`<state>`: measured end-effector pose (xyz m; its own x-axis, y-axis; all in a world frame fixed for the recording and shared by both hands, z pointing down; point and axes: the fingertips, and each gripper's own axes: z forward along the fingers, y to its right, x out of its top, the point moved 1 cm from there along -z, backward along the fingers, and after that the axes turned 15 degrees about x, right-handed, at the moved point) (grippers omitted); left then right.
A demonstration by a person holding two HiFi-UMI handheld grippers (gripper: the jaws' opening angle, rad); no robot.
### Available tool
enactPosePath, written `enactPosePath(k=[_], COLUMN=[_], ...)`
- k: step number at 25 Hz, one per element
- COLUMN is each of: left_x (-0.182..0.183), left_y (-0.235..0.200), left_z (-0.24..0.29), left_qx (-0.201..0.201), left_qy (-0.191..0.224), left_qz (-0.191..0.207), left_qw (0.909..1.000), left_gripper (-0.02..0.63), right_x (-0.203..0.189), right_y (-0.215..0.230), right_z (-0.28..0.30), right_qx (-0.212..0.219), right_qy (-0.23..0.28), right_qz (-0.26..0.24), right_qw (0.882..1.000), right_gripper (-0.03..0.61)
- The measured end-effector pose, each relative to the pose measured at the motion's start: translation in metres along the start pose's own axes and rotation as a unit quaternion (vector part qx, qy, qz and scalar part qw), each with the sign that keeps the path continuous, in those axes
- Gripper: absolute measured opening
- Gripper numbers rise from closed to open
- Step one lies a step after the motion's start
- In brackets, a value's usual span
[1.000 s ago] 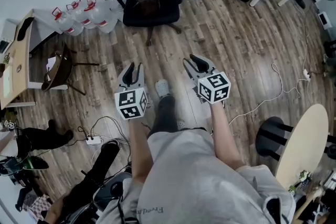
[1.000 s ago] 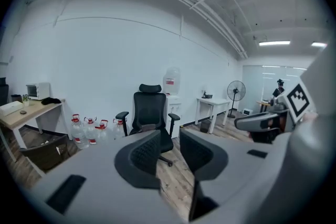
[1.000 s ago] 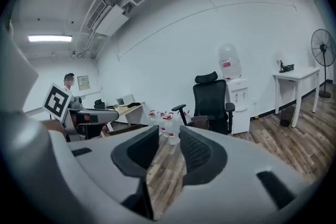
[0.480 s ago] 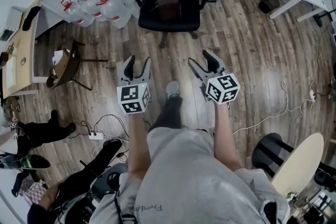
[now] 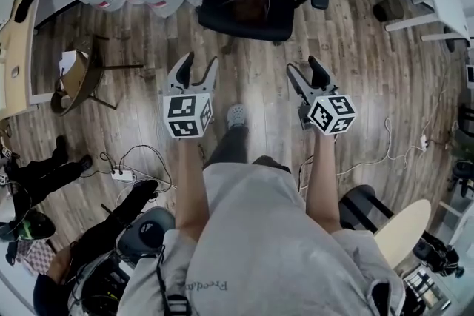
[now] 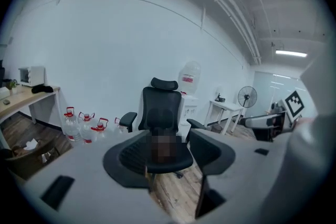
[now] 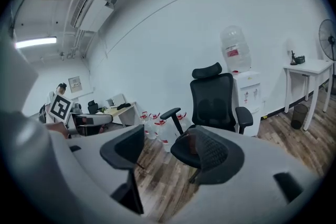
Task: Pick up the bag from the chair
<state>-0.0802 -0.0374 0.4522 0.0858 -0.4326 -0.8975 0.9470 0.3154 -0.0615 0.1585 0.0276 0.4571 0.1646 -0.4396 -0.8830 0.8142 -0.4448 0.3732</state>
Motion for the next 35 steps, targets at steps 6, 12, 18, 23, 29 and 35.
enactPosePath(k=[6,12,18,23,29,35], left_x=[-0.005,-0.033,-0.038,-0.030,-0.021,-0.010], left_y=[-0.017,-0.012,-0.032,-0.048,-0.048,-0.041], left_z=[0.016,0.022,0.023,0.032,0.056,0.116], left_qx=[-0.028,-0.085,-0.057,-0.020,0.000,0.002], left_qy=[-0.007,-0.066,-0.046,-0.031,-0.035,-0.047], left_qz=[-0.011,0.000,-0.014,-0.035,-0.037,-0.057], left_qw=[0.9995,0.9942,0.9972,0.9987,0.9987,0.9973], left_gripper=[0.227,0.183,0.183,0.183,0.183,0.183], right_x=[0.007,0.010,0.010,-0.005,-0.020,-0.027], right_y=[0.003,0.011,0.027,0.055,0.102,0.149], right_z=[0.040,0.087,0.125,0.160,0.213,0.270], right_qx=[0.026,0.057,0.075,0.098,0.133,0.162], right_qy=[-0.079,-0.187,-0.247,-0.296,-0.350,-0.386], right_qz=[-0.057,-0.128,-0.170,-0.183,-0.210,-0.235], right_qw=[0.995,0.972,0.951,0.932,0.903,0.877], right_gripper=[0.330,0.328,0.334,0.334,0.334,0.333])
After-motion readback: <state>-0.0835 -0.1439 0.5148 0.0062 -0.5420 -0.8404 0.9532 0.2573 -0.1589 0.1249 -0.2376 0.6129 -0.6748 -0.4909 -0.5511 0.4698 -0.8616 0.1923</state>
